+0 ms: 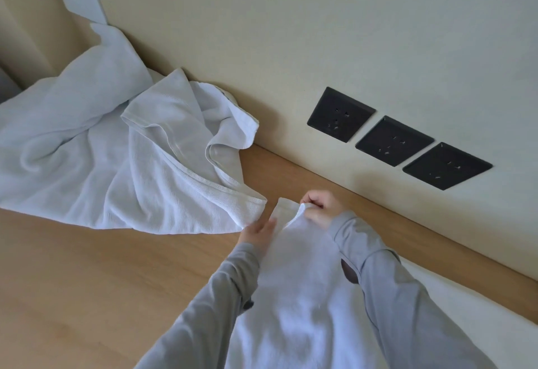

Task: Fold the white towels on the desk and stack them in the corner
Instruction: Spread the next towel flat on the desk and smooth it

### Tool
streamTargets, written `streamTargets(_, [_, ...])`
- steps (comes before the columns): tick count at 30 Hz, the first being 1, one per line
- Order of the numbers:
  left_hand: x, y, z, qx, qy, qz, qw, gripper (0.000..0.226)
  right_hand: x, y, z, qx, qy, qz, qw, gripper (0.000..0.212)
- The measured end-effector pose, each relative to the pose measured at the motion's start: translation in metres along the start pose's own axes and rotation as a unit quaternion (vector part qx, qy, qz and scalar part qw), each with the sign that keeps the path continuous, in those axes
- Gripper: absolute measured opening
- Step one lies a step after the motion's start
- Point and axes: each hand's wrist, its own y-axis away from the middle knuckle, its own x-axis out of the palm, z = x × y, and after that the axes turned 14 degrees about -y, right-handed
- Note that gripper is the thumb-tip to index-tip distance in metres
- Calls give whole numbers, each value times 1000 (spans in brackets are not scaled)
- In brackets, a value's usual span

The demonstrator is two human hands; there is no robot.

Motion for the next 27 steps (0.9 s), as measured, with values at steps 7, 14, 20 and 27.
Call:
streamTargets(7, [7,-10,-3,116,17,-55,992,36,8,-5,2,-25,24,8,999,33])
streamTargets(14, [-9,-3,8,70,12,-12,997,11,3,-4,2,-81,39,9,996,26])
streamTargets(20, [-46,55,74,25,-241,108,964,43,23,-16,-9,-66,88,-44,993,25])
streamTargets(27, [-67,106,137,-1,-302,154,941,22,51,-29,-18,-54,217,-64,973,27])
